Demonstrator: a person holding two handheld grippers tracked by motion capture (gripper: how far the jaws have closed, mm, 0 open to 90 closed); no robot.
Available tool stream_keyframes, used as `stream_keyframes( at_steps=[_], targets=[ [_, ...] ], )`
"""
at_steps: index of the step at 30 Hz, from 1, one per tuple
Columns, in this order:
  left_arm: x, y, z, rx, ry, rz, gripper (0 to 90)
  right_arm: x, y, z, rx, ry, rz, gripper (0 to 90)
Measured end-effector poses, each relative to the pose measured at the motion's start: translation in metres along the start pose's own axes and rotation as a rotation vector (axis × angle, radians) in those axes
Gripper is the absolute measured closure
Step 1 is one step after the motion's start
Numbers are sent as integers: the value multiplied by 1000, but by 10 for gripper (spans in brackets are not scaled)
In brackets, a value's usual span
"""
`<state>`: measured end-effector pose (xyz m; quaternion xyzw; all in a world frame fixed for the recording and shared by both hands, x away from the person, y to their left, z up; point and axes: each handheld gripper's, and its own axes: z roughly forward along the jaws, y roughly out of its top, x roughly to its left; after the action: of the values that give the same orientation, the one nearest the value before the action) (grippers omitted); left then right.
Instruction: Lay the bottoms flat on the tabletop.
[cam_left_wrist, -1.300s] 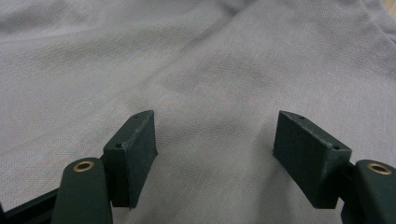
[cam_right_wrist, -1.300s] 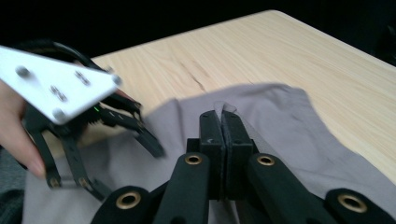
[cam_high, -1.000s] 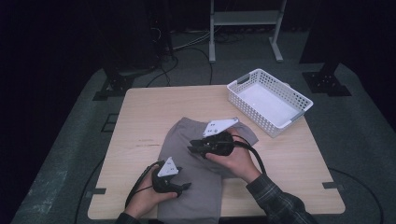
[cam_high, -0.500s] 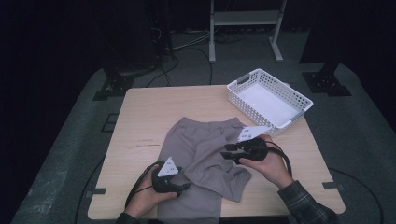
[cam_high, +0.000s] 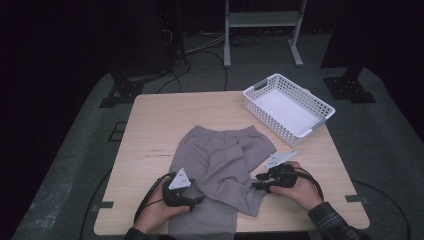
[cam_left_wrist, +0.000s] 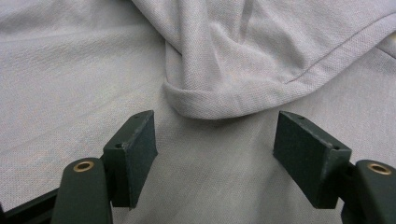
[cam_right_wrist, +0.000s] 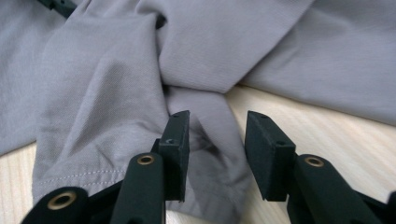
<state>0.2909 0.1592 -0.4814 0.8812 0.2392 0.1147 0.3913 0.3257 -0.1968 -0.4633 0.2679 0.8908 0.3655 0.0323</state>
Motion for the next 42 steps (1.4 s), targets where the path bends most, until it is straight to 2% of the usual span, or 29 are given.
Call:
stream_keyframes(
  at_steps=[3,5,7,12,22,25,27,33,34,38,42],
  targets=[
    [0,0,0,-1,-1,-1,286,2,0,3,37,-8,-17,735],
    [0,0,0,-1,0,-1,286,2,-2,4,54,-8,-18,837],
    [0,0,0,-1,-1,-1,286,3,-4,2,65,0,-17,880],
    [0,0,0,-1,0,-1,286,10,-13,-17,69,-18,-9,886],
    [0,0,0,-2,4,-4,286,23,-73,-67,67,-61,71,879],
    [0,0,0,-3,3,-3,286,23,-78,-74,20,-69,82,761],
    [0,1,1,-2,4,-2,286,18,-70,-74,-21,-70,82,695],
    [0,0,1,-2,2,-1,286,-11,-19,-59,-123,-81,61,645],
    [0,0,1,-2,1,-1,286,-16,-9,-54,-133,-72,63,644],
    [0,0,1,-3,1,-1,286,-33,22,-34,-139,-49,57,629],
    [0,0,1,-3,2,-2,286,-47,43,-9,-121,-30,69,596]
  ],
)
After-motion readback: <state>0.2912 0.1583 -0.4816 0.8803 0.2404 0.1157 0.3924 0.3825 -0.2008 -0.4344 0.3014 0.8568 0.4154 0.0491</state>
